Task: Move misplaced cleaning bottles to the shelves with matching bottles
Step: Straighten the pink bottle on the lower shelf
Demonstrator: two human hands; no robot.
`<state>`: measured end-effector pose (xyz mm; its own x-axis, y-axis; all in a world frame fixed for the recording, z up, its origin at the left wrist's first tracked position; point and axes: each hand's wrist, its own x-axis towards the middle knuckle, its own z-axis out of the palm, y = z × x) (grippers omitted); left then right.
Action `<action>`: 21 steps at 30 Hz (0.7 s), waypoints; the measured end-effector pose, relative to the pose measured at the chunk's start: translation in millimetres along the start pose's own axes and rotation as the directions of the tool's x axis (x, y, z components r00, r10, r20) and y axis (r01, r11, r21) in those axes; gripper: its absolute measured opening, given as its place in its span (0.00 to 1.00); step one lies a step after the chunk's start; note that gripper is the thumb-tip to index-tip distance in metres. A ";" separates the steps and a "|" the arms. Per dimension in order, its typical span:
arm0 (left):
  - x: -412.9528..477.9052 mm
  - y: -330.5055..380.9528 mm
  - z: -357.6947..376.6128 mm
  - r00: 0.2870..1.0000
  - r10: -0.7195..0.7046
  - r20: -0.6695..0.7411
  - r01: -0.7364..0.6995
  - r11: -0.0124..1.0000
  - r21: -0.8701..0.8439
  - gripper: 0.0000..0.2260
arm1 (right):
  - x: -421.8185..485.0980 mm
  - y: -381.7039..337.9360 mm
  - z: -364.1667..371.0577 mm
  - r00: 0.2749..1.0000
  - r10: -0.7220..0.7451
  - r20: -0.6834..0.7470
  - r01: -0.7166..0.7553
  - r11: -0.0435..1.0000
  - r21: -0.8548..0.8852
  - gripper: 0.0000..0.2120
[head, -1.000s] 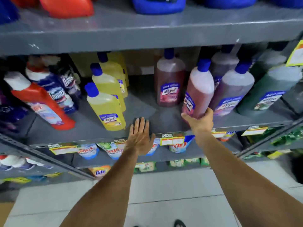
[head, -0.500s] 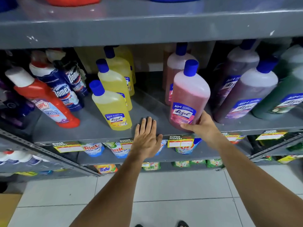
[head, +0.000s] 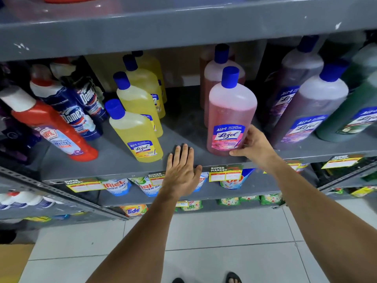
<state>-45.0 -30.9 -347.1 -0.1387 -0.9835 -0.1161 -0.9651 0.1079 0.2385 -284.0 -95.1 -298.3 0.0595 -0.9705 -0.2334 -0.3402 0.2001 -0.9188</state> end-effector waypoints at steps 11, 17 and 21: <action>-0.4 -0.8 3.1 1.000 -0.008 -0.023 0.008 1.000 -0.008 0.33 | 10.3 2.8 -7.9 0.996 -0.024 0.086 0.029 0.998 -0.055 0.33; -1.8 -1.3 2.1 1.000 -0.004 -0.021 0.004 1.000 -0.010 0.32 | 15.1 -3.4 -12.0 0.991 -0.033 0.131 0.044 0.996 -0.079 0.31; -1.6 0.0 2.6 1.000 -0.010 -0.016 0.010 1.000 -0.016 0.32 | 19.7 -5.5 -15.1 0.987 -0.032 0.161 0.049 0.993 -0.103 0.30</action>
<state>-45.4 -28.9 -349.4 -0.1250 -0.9868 -0.1034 -0.9629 0.0956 0.2523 -295.1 -117.3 -293.1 0.2204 -0.9423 -0.2518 -0.4319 0.1372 -0.8914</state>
